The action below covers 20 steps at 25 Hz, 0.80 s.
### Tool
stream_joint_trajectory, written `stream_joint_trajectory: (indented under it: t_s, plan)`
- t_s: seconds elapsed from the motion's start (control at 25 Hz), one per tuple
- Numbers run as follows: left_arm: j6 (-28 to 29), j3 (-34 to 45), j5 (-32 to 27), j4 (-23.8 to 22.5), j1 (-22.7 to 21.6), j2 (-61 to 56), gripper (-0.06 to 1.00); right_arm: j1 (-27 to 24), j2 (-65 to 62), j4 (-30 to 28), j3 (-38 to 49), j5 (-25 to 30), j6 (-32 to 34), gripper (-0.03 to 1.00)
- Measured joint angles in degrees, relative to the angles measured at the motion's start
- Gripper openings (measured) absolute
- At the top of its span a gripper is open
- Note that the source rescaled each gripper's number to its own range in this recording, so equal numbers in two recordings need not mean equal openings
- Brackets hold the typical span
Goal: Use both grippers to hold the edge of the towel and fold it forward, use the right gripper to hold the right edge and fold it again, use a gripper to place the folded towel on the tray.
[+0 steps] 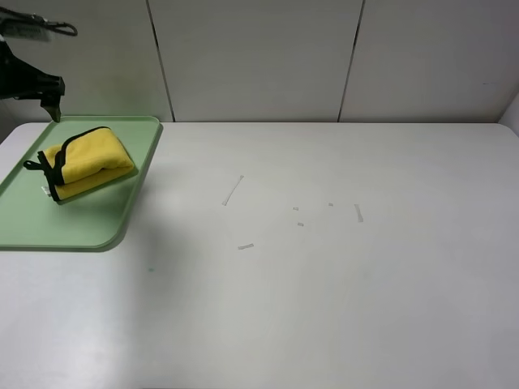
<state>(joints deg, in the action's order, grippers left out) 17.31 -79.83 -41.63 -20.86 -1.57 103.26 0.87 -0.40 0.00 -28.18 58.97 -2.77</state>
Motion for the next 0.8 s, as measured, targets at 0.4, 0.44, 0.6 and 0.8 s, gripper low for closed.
stream_joint_trajectory:
  t_s: [0.4, 0.44, 0.6, 0.8]
  plan:
    - [-9.13, 0.00, -13.17, 11.82, 0.00, -12.38, 0.98, 0.00, 0.00, 0.00, 0.00, 0.00, 0.00, 1.00]
    - [-9.84, 0.00, -14.60, 12.51, 0.00, -13.64, 0.97, 0.00, 0.00, 0.00, 0.00, 0.00, 0.00, 1.00]
    - [-10.94, 0.00, -18.97, 13.29, 0.00, -17.11, 0.96, 0.00, 0.00, 0.00, 0.00, 0.00, 0.00, 1.00]
    - [-11.53, 0.00, -23.93, 13.66, 0.00, -23.73, 0.93, 0.00, 0.00, 0.00, 0.00, 0.00, 0.00, 1.00]
